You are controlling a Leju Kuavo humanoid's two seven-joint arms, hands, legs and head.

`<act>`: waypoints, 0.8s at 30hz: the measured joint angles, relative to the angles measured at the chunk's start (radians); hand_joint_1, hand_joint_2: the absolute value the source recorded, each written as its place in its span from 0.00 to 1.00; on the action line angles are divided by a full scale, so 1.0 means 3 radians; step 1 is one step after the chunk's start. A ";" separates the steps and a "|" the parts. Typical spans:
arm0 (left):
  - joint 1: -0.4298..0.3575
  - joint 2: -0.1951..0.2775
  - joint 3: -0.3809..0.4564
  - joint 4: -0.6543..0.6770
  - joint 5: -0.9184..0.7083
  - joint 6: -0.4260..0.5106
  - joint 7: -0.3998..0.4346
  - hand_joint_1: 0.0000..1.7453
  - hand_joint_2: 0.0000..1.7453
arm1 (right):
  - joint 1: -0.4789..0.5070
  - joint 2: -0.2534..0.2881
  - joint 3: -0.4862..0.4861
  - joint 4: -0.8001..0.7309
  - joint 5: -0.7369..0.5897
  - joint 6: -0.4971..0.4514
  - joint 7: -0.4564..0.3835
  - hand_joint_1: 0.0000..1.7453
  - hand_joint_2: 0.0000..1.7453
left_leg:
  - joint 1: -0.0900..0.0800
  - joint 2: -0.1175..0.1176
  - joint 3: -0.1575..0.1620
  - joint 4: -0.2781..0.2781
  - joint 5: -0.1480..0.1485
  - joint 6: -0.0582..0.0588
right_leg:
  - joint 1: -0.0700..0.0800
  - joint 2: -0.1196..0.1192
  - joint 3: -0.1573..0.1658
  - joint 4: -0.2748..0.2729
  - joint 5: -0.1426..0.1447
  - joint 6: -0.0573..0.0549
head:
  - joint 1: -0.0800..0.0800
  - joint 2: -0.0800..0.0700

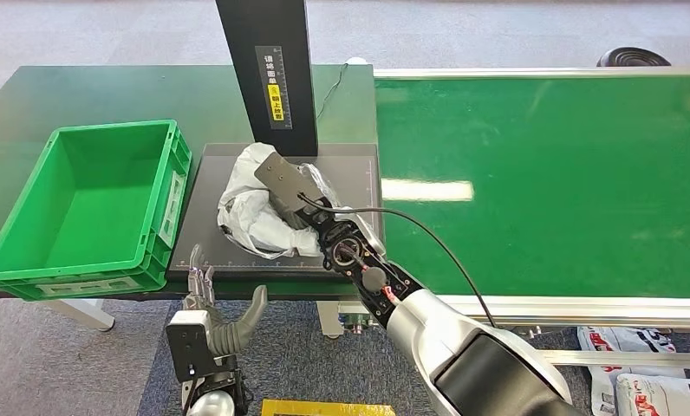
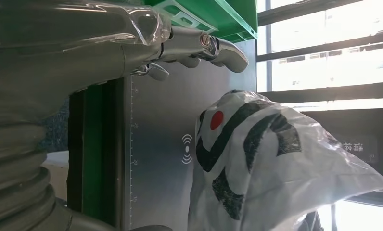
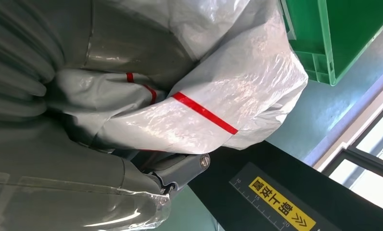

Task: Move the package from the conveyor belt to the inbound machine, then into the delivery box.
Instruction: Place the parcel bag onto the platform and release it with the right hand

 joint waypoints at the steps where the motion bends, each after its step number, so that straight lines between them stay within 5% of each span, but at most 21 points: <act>1: -0.0002 0.0000 0.0000 0.0002 0.0000 -0.0003 0.0000 0.00 1.00 | 0.0000 0.0000 -0.0002 0.0005 0.0016 -0.0007 -0.0003 0.00 1.00 | 0.0000 0.0000 0.0000 0.0000 0.0000 0.0000 | 0.0000 0.0000 0.0000 0.0000 0.0000 0.0000 | 0.0000 0.0000; 24: -0.0012 0.0000 0.0001 0.0023 0.0005 -0.0009 0.0000 0.00 1.00 | -0.0001 -0.0003 -0.0072 0.0029 0.0118 -0.0051 0.0016 0.00 1.00 | 0.0000 0.0000 0.0001 0.0000 0.0000 0.0000 | 0.0000 0.0000 0.0000 0.0000 0.0000 0.0000 | 0.0000 0.0000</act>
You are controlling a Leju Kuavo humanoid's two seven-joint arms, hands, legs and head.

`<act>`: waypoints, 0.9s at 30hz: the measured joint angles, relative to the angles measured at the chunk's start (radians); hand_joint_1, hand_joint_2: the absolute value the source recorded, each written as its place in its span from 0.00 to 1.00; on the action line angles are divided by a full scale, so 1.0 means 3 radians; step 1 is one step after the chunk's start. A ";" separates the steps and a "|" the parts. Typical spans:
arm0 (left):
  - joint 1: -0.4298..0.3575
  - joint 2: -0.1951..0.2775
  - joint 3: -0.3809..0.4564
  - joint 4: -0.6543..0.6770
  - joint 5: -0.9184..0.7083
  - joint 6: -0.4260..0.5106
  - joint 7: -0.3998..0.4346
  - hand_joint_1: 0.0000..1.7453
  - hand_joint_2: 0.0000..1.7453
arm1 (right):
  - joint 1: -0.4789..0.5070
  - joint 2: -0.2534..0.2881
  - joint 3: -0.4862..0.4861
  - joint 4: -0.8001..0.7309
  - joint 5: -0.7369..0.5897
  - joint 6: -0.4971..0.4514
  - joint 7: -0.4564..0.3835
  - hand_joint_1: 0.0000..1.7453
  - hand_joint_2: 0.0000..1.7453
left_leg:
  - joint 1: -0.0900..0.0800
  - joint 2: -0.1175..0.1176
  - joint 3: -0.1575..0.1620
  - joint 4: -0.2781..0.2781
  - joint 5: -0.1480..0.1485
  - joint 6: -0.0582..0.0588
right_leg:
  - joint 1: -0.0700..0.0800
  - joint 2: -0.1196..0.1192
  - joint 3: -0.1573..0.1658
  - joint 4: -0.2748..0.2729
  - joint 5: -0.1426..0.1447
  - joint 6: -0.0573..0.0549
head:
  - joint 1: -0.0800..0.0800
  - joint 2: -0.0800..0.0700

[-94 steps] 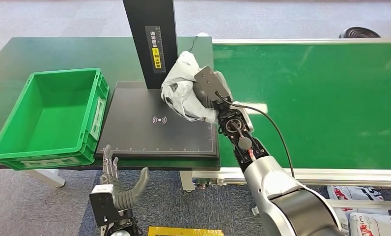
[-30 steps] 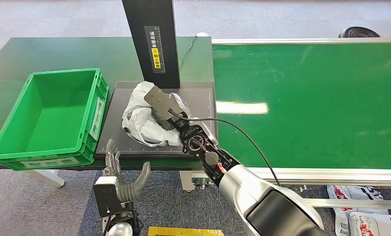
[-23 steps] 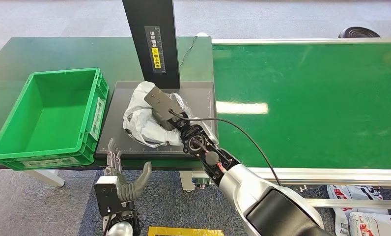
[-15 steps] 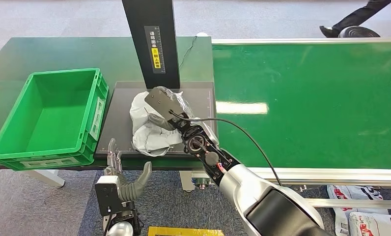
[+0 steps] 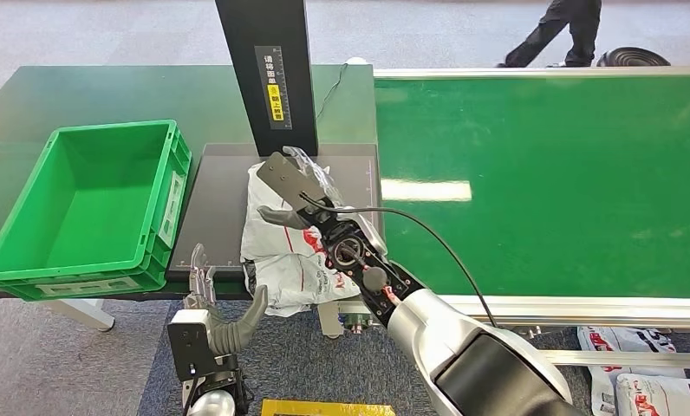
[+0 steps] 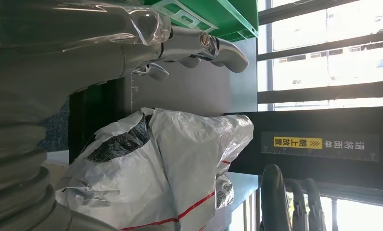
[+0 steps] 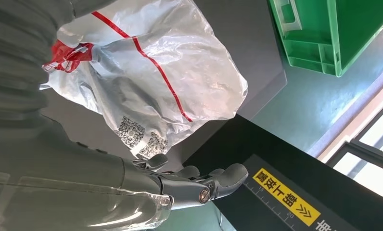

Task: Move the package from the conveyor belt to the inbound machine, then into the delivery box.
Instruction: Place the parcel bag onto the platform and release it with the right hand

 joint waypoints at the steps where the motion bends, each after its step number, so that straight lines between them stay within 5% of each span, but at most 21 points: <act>1: 0.0000 0.0000 0.0000 0.0001 0.0002 -0.0003 0.0000 0.00 1.00 | 0.0000 -0.0002 -0.0008 0.0000 0.0010 0.0000 0.0005 0.00 1.00 | 0.0000 0.0000 0.0000 0.0000 0.0000 0.0000 | 0.0000 0.0000 0.0000 0.0000 0.0000 0.0000 | 0.0000 0.0000; 27: -0.0050 0.0003 -0.0018 0.0033 0.0028 0.0036 0.0000 0.00 1.00 | -0.0238 -0.0142 -0.0558 -0.0372 0.0099 0.0013 -0.0531 0.00 1.00 | 0.0000 0.0000 0.0001 0.0000 0.0000 0.0000 | 0.0000 0.0000 0.0000 0.0000 0.0001 -0.0001 | 0.0000 0.0000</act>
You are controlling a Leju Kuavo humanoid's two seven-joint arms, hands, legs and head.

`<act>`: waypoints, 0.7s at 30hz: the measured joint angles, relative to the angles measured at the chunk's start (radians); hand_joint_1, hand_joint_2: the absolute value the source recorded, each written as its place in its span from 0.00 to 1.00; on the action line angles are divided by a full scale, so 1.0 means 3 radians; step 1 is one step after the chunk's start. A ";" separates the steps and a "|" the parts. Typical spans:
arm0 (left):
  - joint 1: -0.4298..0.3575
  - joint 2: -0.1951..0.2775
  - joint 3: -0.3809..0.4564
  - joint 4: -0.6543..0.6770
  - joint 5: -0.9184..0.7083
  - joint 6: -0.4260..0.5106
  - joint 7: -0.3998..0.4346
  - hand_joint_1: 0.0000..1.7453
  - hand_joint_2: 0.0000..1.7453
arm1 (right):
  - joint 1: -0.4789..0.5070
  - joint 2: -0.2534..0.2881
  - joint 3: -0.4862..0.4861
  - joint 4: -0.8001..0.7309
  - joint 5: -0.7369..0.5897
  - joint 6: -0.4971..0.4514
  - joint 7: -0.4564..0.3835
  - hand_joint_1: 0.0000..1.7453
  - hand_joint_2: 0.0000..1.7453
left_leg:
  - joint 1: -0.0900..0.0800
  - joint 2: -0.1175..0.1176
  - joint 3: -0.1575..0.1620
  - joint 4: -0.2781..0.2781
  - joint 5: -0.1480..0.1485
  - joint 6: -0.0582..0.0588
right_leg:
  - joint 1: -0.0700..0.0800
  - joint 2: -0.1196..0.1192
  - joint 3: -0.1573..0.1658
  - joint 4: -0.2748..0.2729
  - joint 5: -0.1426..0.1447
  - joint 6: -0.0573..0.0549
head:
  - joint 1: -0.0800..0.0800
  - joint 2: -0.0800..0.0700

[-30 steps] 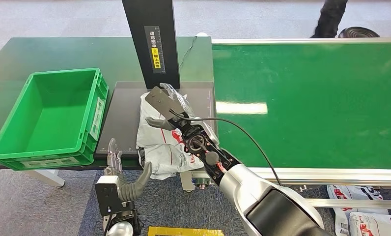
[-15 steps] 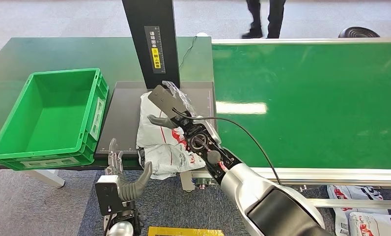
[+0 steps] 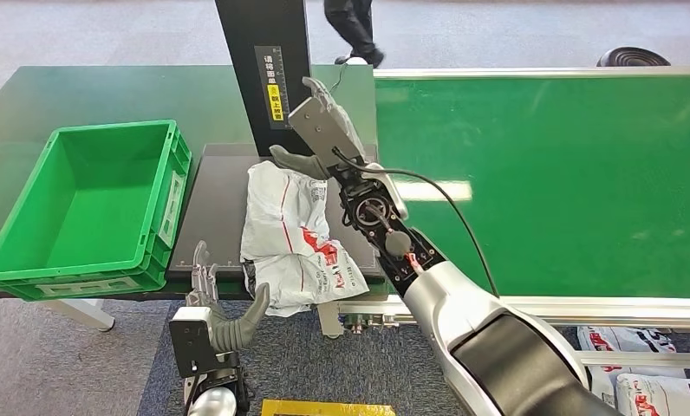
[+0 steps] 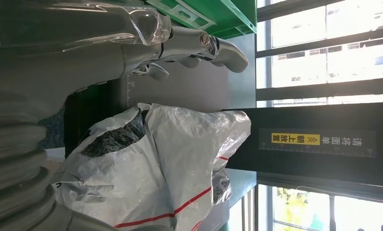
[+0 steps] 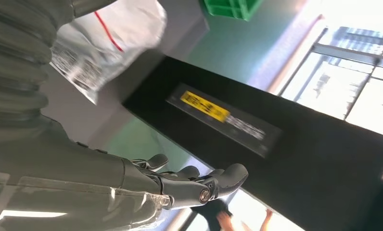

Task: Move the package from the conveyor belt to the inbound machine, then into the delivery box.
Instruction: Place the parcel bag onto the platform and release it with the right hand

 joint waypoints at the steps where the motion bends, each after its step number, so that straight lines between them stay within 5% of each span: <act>1: -0.0004 0.0001 -0.0002 0.0001 0.0003 0.0012 0.0000 0.00 1.00 | -0.0014 -0.0010 -0.0022 -0.0047 0.0005 0.0001 -0.0003 0.00 1.00 | 0.0000 0.0000 0.0000 0.0000 0.0000 0.0000 | 0.0000 0.0000 0.0000 0.0000 0.0000 0.0000 | 0.0000 0.0000; 21: -0.0001 0.0017 -0.0026 0.0033 0.0004 0.0090 0.0000 0.00 1.00 | 0.0067 -0.0241 -0.0387 -0.0634 -0.0116 0.0009 -0.0210 0.00 1.00 | 0.0000 -0.0001 0.0000 0.0000 0.0000 0.0000 | 0.0000 -0.0001 0.0002 0.0000 0.0000 0.0000 | 0.0000 0.0000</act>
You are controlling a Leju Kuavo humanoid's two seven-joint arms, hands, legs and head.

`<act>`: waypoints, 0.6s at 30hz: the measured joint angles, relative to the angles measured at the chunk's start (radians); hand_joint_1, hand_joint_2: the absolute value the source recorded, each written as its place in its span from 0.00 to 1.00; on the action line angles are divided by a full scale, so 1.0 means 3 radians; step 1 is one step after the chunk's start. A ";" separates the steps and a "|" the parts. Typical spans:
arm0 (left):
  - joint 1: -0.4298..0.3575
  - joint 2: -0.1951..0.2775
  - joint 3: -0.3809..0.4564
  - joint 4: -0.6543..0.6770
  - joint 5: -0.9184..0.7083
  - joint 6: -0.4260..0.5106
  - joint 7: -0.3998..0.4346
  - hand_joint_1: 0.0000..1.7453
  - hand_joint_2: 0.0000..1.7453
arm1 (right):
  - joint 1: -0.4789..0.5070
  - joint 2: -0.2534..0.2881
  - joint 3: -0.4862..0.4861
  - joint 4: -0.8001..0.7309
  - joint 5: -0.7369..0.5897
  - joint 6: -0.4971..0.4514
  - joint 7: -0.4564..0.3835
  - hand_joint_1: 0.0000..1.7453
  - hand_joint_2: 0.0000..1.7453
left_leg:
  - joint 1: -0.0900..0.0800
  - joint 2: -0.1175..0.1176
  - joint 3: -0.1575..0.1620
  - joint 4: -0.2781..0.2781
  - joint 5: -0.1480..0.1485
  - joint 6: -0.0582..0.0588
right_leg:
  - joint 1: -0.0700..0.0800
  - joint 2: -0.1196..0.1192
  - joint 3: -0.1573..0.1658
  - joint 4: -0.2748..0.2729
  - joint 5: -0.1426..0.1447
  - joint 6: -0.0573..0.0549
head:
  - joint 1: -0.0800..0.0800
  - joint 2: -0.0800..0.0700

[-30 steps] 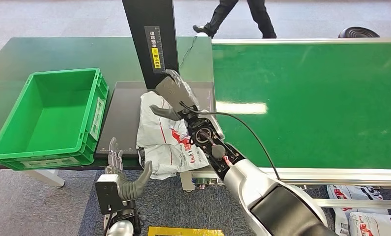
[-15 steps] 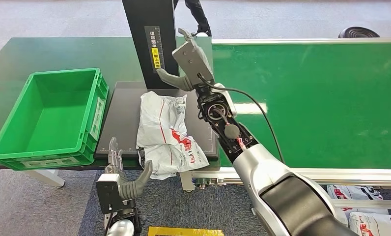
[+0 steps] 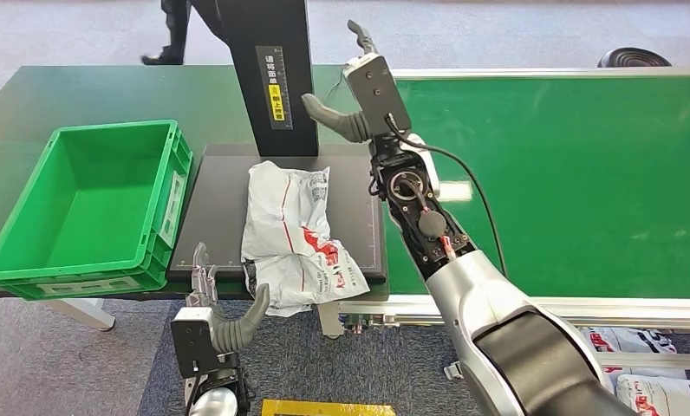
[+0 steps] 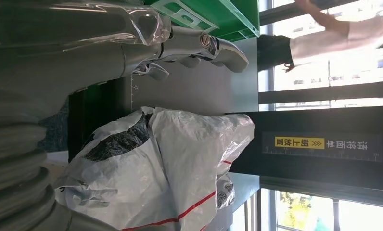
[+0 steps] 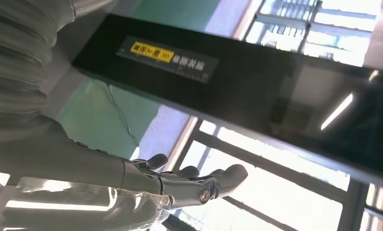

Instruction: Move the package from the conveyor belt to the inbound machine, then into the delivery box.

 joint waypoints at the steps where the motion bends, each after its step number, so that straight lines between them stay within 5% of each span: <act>1: 0.0001 0.0003 -0.0005 0.0000 -0.0002 0.0000 0.0000 0.00 1.00 | 0.0041 -0.0026 -0.0014 -0.0059 0.0018 -0.0005 0.0008 0.00 1.00 | 0.0000 0.0000 0.0000 0.0000 0.0000 0.0000 | 0.0000 0.0000 0.0000 0.0000 0.0000 0.0000 | 0.0000 0.0000; 6: 0.0022 0.0022 -0.0024 0.0016 0.0003 0.0041 0.0000 0.00 1.00 | 0.0257 -0.0181 -0.0059 -0.0316 0.0095 -0.0001 0.0005 0.00 1.00 | -0.0001 0.0000 -0.0001 0.0000 -0.0001 0.0000 | -0.0001 0.0000 0.0000 0.0000 0.0000 0.0000 | 0.0000 0.0000; 18: 0.0211 0.0107 -0.0112 -0.0104 0.0113 0.0212 0.0000 0.00 1.00 | 0.0891 -0.0466 -0.0098 -0.0753 -0.0301 0.0032 -0.0552 0.00 1.00 | 0.0000 -0.0001 -0.0001 0.0000 -0.0001 0.0000 | -0.0001 0.0000 0.0000 -0.0001 0.0000 0.0000 | 0.0000 0.0000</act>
